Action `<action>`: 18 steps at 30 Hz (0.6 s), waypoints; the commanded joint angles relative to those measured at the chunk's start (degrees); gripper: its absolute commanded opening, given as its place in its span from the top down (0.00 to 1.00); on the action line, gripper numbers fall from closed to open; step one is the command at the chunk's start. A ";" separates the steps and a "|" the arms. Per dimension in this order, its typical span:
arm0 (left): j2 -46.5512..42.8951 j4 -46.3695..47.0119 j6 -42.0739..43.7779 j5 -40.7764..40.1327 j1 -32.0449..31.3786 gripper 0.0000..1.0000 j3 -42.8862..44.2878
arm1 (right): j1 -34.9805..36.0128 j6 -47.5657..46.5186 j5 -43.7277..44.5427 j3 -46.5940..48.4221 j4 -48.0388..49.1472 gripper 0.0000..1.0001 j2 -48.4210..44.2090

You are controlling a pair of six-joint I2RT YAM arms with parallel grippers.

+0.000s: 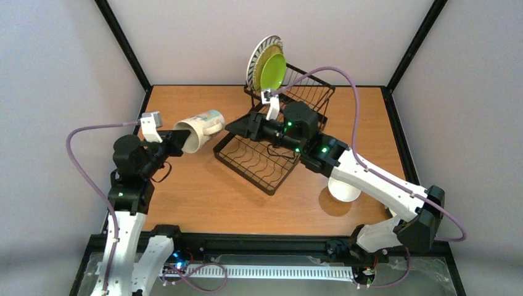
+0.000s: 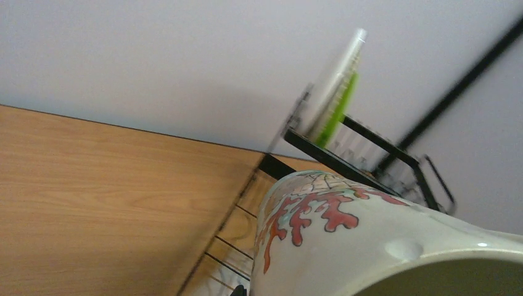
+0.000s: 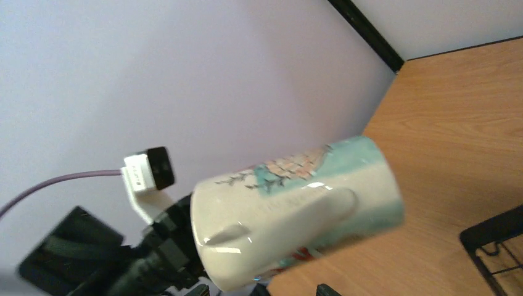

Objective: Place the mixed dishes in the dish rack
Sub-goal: Pass from the left arm to the right

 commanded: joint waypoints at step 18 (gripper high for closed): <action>-1.98 19.45 -1.03 25.95 -0.34 1.00 2.23 | -5.37 26.57 -26.12 -8.78 -7.03 0.01 -12.07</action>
